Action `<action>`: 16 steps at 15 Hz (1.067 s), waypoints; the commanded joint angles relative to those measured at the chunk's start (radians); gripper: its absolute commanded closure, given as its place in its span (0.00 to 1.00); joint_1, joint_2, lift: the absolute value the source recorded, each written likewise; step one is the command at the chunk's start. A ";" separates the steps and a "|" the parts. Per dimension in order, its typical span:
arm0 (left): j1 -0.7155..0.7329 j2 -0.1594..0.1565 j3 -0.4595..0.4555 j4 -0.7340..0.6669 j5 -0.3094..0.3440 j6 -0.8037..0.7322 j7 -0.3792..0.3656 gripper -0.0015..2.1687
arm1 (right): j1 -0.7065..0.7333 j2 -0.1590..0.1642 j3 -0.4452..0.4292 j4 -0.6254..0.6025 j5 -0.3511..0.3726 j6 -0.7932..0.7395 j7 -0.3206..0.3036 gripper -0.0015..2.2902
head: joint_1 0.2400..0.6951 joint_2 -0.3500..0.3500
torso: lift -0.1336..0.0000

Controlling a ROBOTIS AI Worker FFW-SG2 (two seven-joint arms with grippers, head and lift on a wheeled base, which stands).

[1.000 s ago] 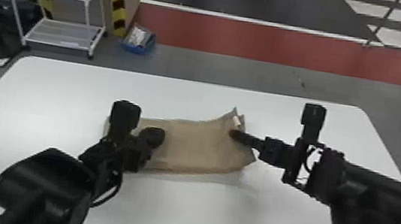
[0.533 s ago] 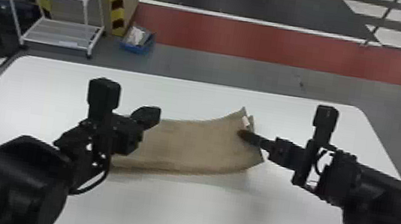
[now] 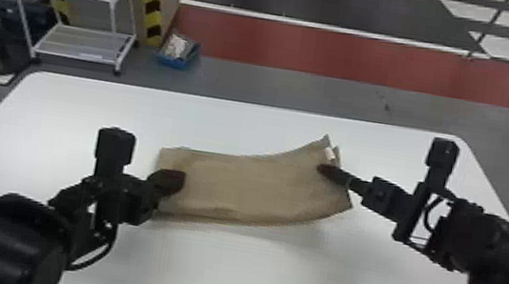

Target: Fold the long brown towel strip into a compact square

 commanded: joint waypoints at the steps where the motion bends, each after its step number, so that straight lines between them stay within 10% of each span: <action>1: -0.015 -0.010 -0.008 0.033 -0.001 0.000 0.000 0.83 | 0.013 0.005 0.004 -0.055 -0.033 0.020 -0.006 0.54 | 1.00 0.42 | 0.07; 16: -0.040 -0.102 -0.069 0.042 -0.024 0.003 0.009 0.83 | -0.001 0.043 0.242 -0.122 -0.073 0.094 -0.159 0.54 | 1.00 0.48 | 0.07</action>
